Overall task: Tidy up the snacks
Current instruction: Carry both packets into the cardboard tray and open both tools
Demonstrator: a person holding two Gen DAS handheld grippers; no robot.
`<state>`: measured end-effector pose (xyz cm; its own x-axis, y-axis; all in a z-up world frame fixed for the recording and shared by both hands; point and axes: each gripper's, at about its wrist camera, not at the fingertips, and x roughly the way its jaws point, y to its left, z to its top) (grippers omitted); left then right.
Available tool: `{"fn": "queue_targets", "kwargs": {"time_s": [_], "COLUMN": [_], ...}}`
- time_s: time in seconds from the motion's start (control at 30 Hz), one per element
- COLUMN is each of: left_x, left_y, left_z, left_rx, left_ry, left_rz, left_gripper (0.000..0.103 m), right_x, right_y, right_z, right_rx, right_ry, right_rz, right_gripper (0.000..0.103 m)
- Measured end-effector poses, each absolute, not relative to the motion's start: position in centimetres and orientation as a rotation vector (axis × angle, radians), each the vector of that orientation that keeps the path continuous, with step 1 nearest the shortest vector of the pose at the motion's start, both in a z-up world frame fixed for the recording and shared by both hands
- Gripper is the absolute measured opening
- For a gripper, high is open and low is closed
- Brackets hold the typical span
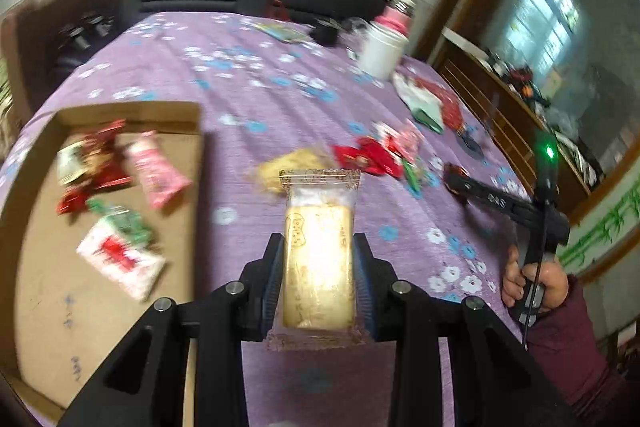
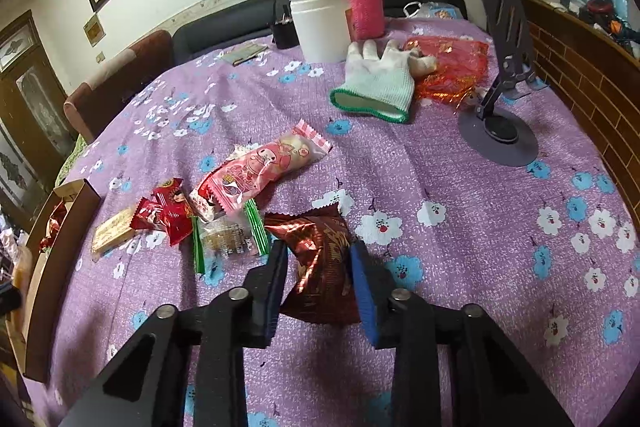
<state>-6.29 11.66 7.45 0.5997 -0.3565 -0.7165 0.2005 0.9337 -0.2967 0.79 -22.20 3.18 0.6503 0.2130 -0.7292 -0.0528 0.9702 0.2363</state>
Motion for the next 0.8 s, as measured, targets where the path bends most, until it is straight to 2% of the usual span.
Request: {"fn": "queue_targets", "kwargs": {"time_s": [0.13, 0.4, 0.6, 0.8], "left_x": [-7.4, -7.8, -5.1, -2.5], "left_y": [15.8, 23.6, 26.9, 28.4], "left_z": [8.1, 8.8, 7.3, 4.9], "left_rx": [-0.249, -0.21, -0.188, -0.172], "left_ry": [0.835, 0.833, 0.888, 0.95], "left_rz": [-0.263, -0.096, -0.007, 0.038], "left_gripper": [0.032, 0.033, 0.033, 0.033], "right_x": [0.0, -2.4, -2.3, -2.4], "right_y": [-22.2, -20.7, -13.1, -2.9], "right_z": [3.9, 7.5, 10.6, 11.1], "right_rx": [0.218, 0.333, 0.256, 0.198], "right_ry": [0.818, 0.78, 0.801, 0.869], "right_rz": [0.125, 0.2, 0.369, 0.577], "right_gripper": [0.027, 0.028, 0.028, 0.028]}}
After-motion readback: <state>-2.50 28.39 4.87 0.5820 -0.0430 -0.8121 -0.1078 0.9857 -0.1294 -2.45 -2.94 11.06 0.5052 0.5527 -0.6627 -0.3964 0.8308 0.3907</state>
